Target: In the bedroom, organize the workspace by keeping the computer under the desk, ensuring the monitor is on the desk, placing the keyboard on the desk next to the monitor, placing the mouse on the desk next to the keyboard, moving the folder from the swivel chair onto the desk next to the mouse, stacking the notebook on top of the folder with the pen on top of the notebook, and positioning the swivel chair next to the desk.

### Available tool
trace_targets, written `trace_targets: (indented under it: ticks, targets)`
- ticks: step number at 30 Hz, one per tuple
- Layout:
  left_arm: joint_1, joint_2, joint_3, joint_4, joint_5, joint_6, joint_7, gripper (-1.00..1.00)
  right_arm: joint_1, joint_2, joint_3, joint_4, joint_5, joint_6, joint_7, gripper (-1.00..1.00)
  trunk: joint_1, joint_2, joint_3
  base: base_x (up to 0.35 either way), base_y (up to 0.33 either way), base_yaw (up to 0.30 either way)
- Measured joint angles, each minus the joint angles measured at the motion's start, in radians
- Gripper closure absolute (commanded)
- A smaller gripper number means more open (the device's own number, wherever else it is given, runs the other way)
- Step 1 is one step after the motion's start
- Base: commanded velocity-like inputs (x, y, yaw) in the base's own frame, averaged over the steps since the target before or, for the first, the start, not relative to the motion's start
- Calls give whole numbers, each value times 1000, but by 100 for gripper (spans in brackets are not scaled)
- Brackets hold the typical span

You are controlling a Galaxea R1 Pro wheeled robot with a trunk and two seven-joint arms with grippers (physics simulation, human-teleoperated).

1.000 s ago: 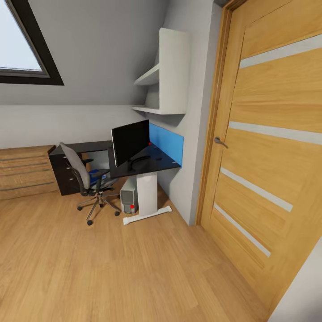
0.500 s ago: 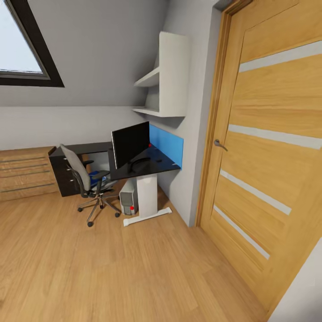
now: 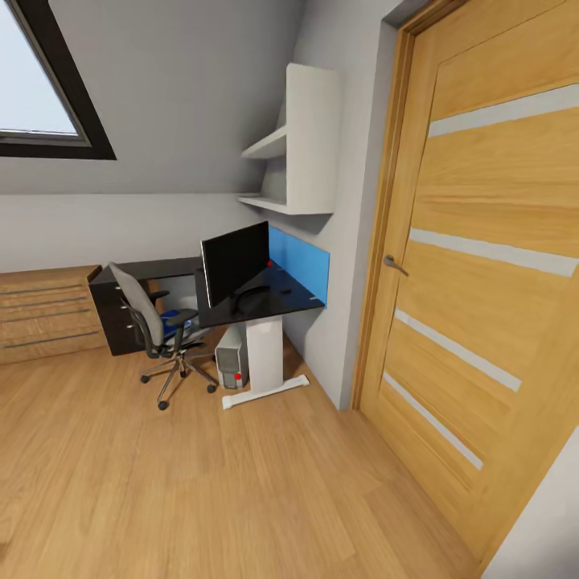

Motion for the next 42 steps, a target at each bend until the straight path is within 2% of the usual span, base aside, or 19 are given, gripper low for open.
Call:
trace_targets:
  ticks: [1,5,15,19,24,27,30,33,36,42]
  targets:
    - [0,1,0,-22,0,0,0,-100,0,-1,0,1,0,-61,0,-100,-4,7,3,0,0,0]
    - [0,3,0,-48,0,0,1,-100,-1,-2,1,-4,0,-132,0,-100,-19,35,16,0,0,0]
    - [0,3,3,-68,1,-14,1,-100,-1,-1,1,-63,-1,-153,-2,-100,-58,105,47,0,0,0]
    - [0,7,17,-80,15,-87,1,-100,-1,-3,1,-89,-3,-153,-2,-100,-73,133,60,0,0,0]
    - [0,10,29,-82,27,-229,0,-100,-1,-5,1,-125,-2,-178,-2,-100,-88,161,72,0,0,0]
    - [0,14,30,-82,27,-249,1,-100,-1,-5,1,-126,-1,-221,-2,-100,-88,161,72,0,0,0]
    - [0,32,29,-81,27,-297,1,-100,-1,-5,1,-126,0,-269,-3,-100,-88,161,72,0,0,0]
    - [0,52,28,-78,27,-388,5,-100,-1,-5,0,-125,0,-304,-4,-100,-88,161,72,0,0,45]
    - [0,59,28,-73,28,-438,10,-100,-1,-5,1,-124,0,-316,-4,-100,-88,161,72,0,0,162]
    - [0,63,28,-67,28,-468,12,-100,-1,-5,0,-125,0,-332,-4,-100,-88,161,72,0,0,243]
